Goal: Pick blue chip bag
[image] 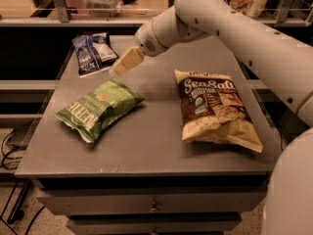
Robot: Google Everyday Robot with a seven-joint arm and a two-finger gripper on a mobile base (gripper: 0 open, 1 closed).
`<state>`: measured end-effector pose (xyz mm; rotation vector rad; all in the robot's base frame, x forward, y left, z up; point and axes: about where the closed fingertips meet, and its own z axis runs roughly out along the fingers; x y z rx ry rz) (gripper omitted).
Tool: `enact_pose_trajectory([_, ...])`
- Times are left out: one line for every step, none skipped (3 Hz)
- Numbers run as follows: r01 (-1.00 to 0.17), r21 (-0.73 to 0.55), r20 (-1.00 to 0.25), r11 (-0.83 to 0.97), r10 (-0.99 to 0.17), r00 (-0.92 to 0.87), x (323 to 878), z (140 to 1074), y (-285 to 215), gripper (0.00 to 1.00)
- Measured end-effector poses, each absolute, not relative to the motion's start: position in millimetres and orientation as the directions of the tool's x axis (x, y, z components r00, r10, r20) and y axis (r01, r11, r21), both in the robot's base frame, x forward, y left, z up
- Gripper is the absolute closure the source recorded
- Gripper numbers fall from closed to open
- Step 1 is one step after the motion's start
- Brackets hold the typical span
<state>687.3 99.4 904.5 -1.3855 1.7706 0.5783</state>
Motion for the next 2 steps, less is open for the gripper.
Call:
enact_pose_trajectory([-0.931,-0.122,-0.825,0.343,-0.556,-0.097,710.4,899.1,104.9,0.00])
enact_pose_trajectory([-0.935,-0.108,-0.839,0.338,-0.535,-0.096,727.3,890.3,118.9,0.00])
